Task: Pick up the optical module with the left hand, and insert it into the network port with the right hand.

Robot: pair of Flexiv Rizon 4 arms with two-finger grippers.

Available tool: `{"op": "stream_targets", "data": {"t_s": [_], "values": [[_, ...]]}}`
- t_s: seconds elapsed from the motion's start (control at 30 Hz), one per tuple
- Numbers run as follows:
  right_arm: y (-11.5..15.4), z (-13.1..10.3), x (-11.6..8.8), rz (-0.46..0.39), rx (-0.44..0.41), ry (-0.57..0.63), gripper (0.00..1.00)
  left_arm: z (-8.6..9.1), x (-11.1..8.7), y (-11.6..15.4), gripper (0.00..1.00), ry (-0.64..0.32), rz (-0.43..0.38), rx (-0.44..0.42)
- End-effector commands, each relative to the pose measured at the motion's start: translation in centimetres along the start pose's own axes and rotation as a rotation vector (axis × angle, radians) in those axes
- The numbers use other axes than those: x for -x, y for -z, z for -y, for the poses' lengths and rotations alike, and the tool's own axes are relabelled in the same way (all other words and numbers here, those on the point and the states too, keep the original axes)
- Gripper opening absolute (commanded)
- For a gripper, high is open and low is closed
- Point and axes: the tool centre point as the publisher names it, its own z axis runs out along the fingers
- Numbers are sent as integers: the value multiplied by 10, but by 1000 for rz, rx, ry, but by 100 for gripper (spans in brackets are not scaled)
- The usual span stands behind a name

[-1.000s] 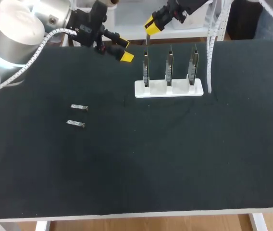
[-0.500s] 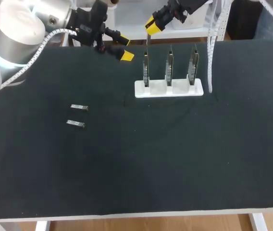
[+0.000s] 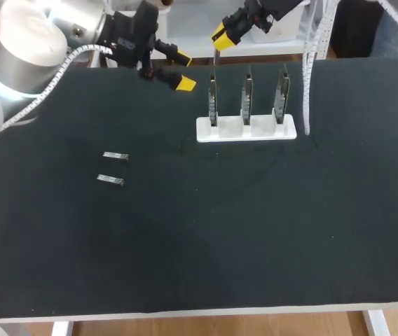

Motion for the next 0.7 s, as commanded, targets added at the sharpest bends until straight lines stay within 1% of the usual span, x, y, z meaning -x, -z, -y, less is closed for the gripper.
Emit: {"op": "stream_targets", "data": {"t_s": [0.03,0.4,0.7], "values": [[0,8,1,1,279,-2,0,-3,0,-1,100,0,-4,-6],[0,8,0,1,286,1,0,-7,1,-1,100,-16,-28,-21],[1,8,-1,1,285,-2,0,-11,1,-5,100,-11,-19,-26]]}}
